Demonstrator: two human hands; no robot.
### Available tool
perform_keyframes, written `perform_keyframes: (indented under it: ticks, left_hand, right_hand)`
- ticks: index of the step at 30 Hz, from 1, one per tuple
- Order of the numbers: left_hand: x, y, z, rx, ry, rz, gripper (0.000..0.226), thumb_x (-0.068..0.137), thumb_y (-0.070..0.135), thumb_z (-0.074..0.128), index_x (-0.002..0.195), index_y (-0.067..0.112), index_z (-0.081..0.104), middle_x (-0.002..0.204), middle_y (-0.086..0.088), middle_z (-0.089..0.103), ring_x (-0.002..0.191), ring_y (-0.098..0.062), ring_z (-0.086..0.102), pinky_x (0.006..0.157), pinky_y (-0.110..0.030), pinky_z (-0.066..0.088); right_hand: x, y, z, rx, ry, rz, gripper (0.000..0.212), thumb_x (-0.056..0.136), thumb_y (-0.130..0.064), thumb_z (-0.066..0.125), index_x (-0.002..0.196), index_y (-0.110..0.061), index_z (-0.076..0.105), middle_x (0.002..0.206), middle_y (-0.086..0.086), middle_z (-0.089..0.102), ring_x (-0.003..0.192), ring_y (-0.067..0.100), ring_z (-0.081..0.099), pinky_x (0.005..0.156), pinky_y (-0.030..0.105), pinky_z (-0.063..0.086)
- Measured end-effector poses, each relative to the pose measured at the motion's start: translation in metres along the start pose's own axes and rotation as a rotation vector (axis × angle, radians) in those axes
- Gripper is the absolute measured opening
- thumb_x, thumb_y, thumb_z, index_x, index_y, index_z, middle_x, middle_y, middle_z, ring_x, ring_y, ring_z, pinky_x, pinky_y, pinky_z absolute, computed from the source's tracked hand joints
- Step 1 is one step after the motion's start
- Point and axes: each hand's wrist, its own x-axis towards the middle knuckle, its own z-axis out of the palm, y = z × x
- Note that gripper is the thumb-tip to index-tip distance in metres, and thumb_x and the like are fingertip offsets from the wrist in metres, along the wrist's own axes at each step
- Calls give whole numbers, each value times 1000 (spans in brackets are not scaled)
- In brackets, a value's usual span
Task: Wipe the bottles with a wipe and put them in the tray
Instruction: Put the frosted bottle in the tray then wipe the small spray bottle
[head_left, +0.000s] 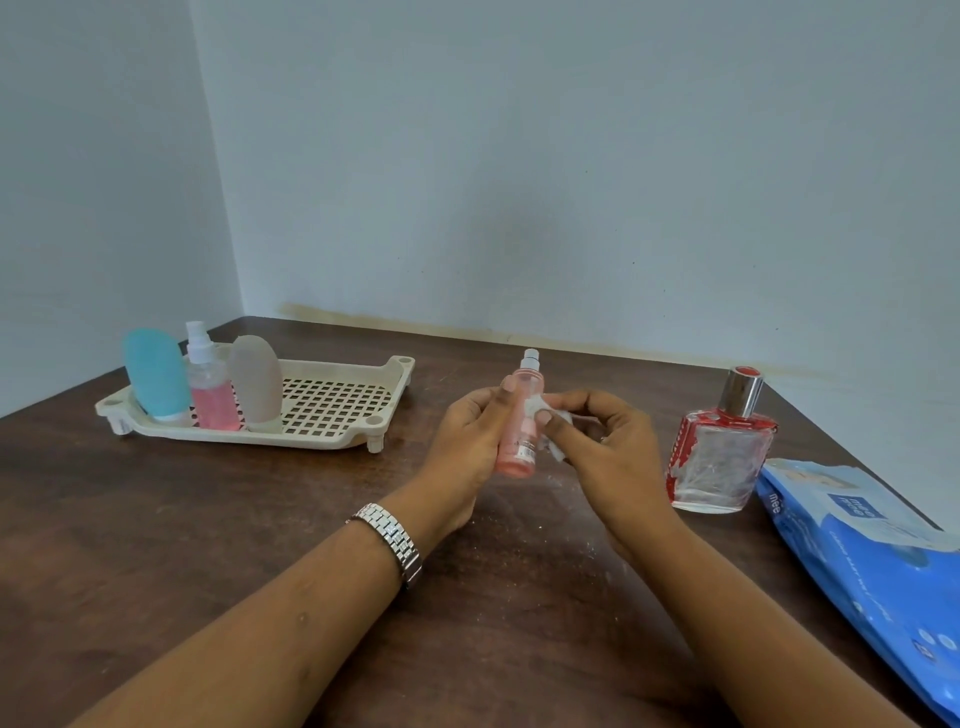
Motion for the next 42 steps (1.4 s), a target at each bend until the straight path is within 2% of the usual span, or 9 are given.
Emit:
perform_keyframes:
  ticks: [6, 12, 18, 24, 29, 32, 36, 39, 42]
  left_hand:
    - [-2, -3, 4, 50, -133, -103, 29, 100, 29, 43, 118, 15, 62, 116, -16, 66, 105, -32, 61, 94, -51, 51]
    - [-4, -3, 5, 67, -185, -45, 55, 75, 35, 68, 126, 16, 60, 119, -8, 67, 104, -22, 65, 78, -32, 54]
    - [-3, -2, 4, 4, -154, -26, 58, 71, 28, 70, 126, 17, 58, 121, -11, 64, 106, -25, 65, 84, -39, 56]
    - [1, -3, 2, -29, -89, -36, 36, 89, 7, 60, 123, 16, 52, 113, -11, 66, 102, -25, 67, 80, -41, 58]
    - [3, -4, -1, -12, -24, -19, 33, 92, 13, 58, 125, 7, 53, 114, -15, 67, 100, -28, 67, 84, -42, 57]
    - [5, -2, -4, -26, 62, -4, 29, 95, 13, 54, 122, 4, 54, 112, -16, 67, 99, -27, 68, 83, -40, 57]
    - [6, 2, -7, -105, 132, -11, 24, 96, 17, 52, 117, 4, 57, 99, -14, 68, 83, -19, 69, 70, -30, 59]
    - [7, 4, -7, -145, 159, -4, 19, 97, 17, 51, 111, 6, 58, 86, -9, 69, 69, -11, 69, 59, -23, 57]
    - [7, 4, -7, -168, 169, -7, 18, 98, 17, 50, 109, 7, 58, 82, -6, 69, 66, -9, 69, 61, -25, 58]
  right_hand:
    - [6, 4, -9, 11, 96, 13, 15, 83, -11, 66, 85, -26, 66, 88, -7, 69, 86, 11, 66, 77, 30, 56]
    - [6, 6, -9, 69, 86, 29, 12, 84, -11, 65, 92, -19, 67, 92, -3, 71, 87, 11, 68, 77, 33, 57]
    - [7, 5, -11, 166, 55, 80, 15, 87, -12, 63, 102, -14, 65, 97, 3, 71, 90, 14, 68, 74, 32, 57]
    - [5, 5, -11, 119, 49, 60, 10, 87, -16, 63, 95, -23, 64, 88, 3, 73, 84, 18, 70, 74, 42, 58]
    - [4, 7, -9, -100, 22, -23, 17, 86, -14, 64, 93, -29, 68, 91, -7, 71, 86, 7, 67, 77, 32, 57]
    - [1, 6, -5, -214, -51, -63, 17, 84, -14, 66, 99, -23, 70, 89, -8, 71, 81, 6, 67, 73, 27, 57]
    - [-3, 4, 0, -329, -124, -140, 19, 83, -18, 68, 101, -24, 69, 92, -12, 70, 80, 1, 63, 69, 14, 52]
    - [-5, 2, 1, -380, -140, -183, 25, 79, -22, 72, 103, -25, 68, 99, -14, 67, 87, -2, 61, 73, 12, 51]
    - [-7, 1, 3, -398, -151, -204, 36, 74, -22, 76, 109, -21, 66, 104, -11, 64, 91, -6, 58, 76, 6, 48]
